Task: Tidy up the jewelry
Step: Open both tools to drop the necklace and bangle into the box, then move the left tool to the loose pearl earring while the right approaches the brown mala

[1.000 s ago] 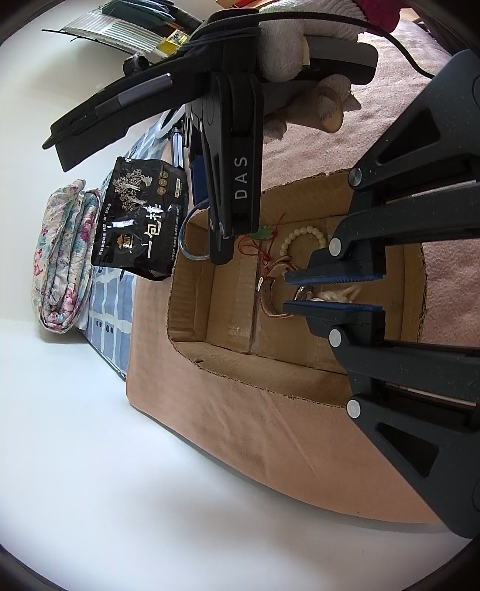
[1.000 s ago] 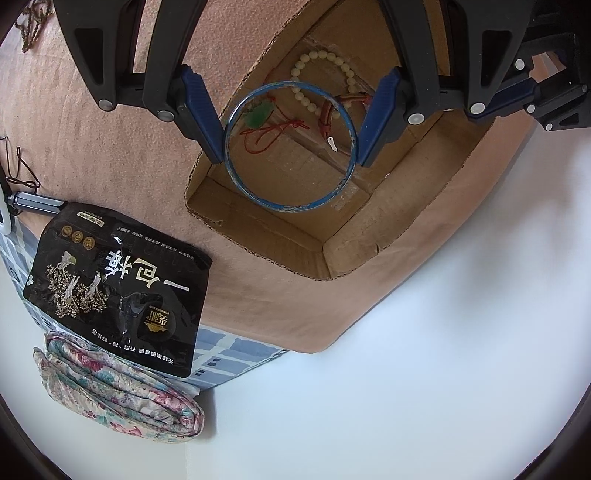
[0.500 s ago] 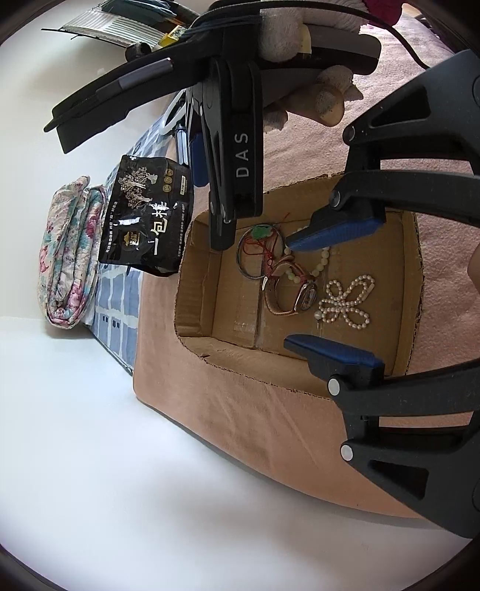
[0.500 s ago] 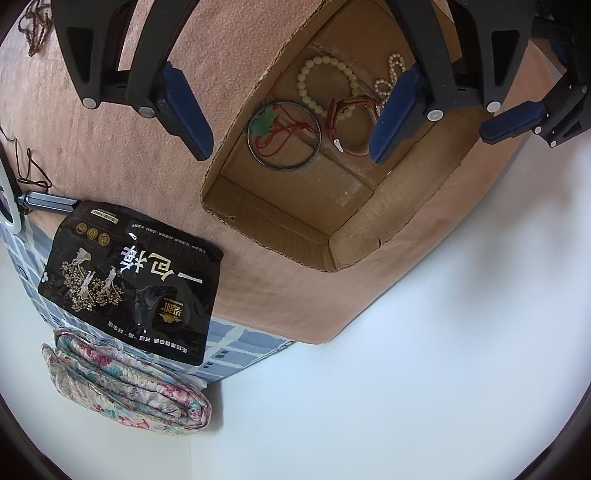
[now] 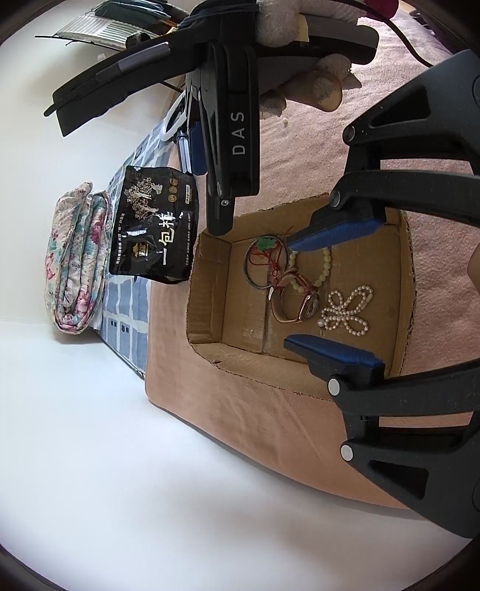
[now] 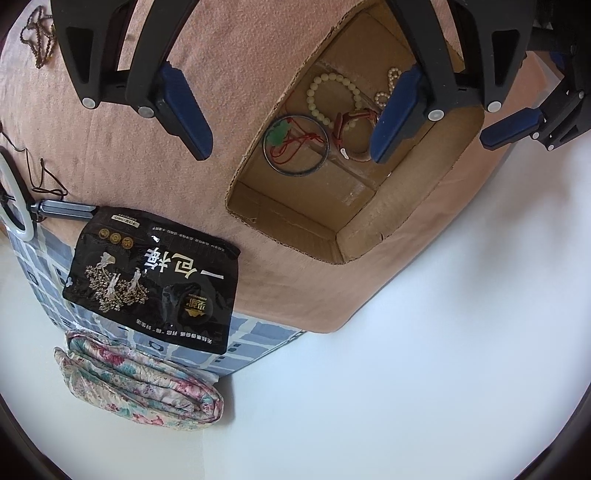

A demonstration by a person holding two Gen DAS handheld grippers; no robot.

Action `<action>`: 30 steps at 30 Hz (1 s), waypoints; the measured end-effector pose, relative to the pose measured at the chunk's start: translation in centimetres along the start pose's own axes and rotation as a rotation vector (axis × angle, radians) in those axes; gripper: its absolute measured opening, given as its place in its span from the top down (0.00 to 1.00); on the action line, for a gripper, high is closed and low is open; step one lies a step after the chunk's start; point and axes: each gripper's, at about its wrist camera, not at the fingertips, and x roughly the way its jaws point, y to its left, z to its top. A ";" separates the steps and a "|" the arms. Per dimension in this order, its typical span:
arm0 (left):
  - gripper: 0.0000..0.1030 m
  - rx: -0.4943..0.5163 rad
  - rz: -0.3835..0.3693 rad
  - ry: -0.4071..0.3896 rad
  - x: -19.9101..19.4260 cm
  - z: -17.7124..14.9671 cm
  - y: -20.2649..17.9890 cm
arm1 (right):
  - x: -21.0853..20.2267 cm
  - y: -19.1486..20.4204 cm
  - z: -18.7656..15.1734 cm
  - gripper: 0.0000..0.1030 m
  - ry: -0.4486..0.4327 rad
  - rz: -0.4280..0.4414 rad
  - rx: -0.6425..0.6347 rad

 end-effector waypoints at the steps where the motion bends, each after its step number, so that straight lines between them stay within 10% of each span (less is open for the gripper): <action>1: 0.53 0.003 0.000 -0.003 -0.2 0.1 -0.2 | -0.3 -0.1 -0.1 0.14 -0.004 -0.001 0.001; 30: 0.53 0.114 -0.038 -0.059 -3.0 1.6 -7.9 | -8.3 -7.4 -3.3 0.14 -0.071 -0.070 0.092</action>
